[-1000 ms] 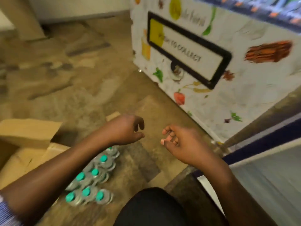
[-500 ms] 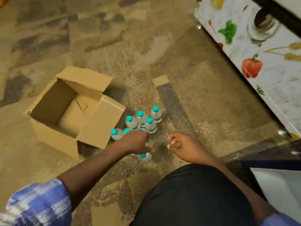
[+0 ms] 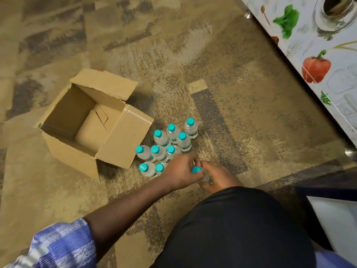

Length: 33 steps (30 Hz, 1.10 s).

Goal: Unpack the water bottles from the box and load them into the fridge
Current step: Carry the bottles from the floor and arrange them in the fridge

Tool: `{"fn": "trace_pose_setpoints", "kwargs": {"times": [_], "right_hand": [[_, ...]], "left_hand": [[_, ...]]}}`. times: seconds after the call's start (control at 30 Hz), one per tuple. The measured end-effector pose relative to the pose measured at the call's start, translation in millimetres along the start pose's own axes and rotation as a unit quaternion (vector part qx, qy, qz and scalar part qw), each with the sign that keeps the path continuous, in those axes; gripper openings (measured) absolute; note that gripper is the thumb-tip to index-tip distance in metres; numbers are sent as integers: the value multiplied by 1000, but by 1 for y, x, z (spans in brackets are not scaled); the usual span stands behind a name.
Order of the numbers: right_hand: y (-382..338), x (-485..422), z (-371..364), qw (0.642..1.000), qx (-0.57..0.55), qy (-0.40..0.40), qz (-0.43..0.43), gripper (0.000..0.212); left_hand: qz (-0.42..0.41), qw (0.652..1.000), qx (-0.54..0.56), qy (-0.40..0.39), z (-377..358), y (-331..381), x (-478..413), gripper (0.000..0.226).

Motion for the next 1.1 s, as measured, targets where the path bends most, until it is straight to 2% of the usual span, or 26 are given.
{"fn": "trace_pose_setpoints", "kwargs": {"times": [0.07, 0.1, 0.13, 0.17, 0.23, 0.27, 0.33, 0.53, 0.67, 0.73, 0.87, 0.97, 1.1], "right_hand": [[7, 3, 8, 999, -1, 38, -8, 53], [12, 5, 11, 998, -8, 53, -14, 54], [18, 8, 14, 997, -14, 68, -24, 54], [23, 12, 18, 996, -19, 82, -34, 54], [32, 19, 23, 993, -32, 99, -49, 52], [34, 23, 25, 992, -44, 106, -54, 52], [40, 31, 29, 988, -71, 124, -60, 52], [49, 61, 41, 975, -139, 149, -94, 54], [51, 99, 63, 964, -129, 206, -107, 47], [53, 123, 77, 954, -124, 239, -129, 49], [53, 186, 110, 919, -98, 341, -170, 56], [45, 240, 134, 895, -81, 391, -201, 62], [26, 318, 163, 853, -47, 466, -231, 71]], "left_hand": [[9, 998, 64, 23, 8, -4, 0, 24], [16, 998, 48, 39, 13, -8, 0, 28], [24, 998, -18, 53, 18, -15, -1, 32], [40, 989, -128, 55, 22, -24, 0, 34], [94, 941, -326, 0, 21, -47, 3, 41], [118, 919, -373, -40, 17, -58, 7, 45], [135, 908, -389, -75, 8, -70, 14, 47], [102, 921, -371, -66, 4, -55, 8, 42], [25, 932, -355, -71, 3, -9, -7, 31], [-31, 944, -324, -62, 6, 34, -17, 24], [-147, 951, -263, -74, 10, 147, -27, 23], [-241, 939, -228, -89, 12, 235, -24, 23], [-352, 907, -206, -104, 9, 338, 1, 23]]}}
Point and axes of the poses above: each hand's wrist, its own x-axis away from the middle knuckle, its own z-axis out of the back of the hand, y = z × x, the point moved 6 cm from there along -x, towards the middle knuckle, and after that the axes turned 1 degree about -y, right-handed, at the moved point
